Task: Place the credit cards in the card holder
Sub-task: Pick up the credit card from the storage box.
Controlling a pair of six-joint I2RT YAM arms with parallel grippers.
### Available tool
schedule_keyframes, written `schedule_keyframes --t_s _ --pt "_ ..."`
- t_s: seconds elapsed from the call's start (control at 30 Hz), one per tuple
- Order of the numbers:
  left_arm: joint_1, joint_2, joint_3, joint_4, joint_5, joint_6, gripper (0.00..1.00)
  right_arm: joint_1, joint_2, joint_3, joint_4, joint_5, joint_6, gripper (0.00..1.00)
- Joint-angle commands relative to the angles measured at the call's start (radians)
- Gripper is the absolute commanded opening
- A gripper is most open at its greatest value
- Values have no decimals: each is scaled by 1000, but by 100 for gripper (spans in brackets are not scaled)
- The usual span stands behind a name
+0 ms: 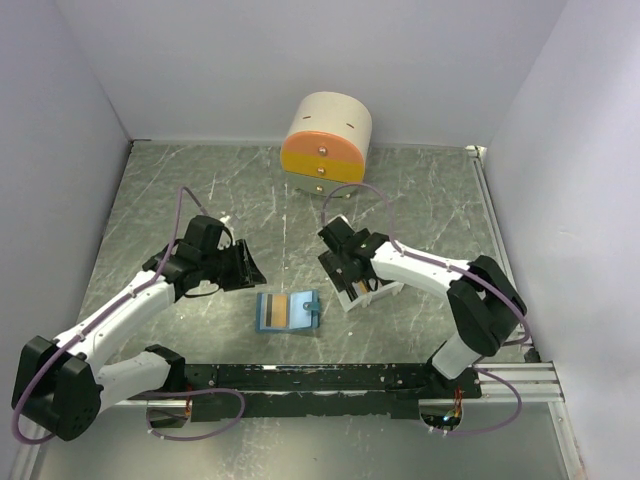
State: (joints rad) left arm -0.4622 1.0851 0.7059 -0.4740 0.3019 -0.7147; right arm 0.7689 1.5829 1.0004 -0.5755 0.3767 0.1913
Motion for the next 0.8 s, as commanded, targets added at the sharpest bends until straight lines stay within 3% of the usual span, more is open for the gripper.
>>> schedule_keyframes --t_s 0.0,0.1,0.3,0.47,0.77 --pt "-7 5 36 2 18 -1 50 1 33 -40 41 -14 -36 98" --pt "-7 3 29 8 18 -7 50 2 69 -29 19 49 -18 100" --pt "-7 -2 13 16 23 -17 50 1 105 -21 17 88 -21 92" --pt "-7 -14 3 11 19 -19 50 19 91 -6 -35 284 40 89" --pt "-6 -18 -4 17 22 -23 50 18 60 -6 -26 358 9 78"
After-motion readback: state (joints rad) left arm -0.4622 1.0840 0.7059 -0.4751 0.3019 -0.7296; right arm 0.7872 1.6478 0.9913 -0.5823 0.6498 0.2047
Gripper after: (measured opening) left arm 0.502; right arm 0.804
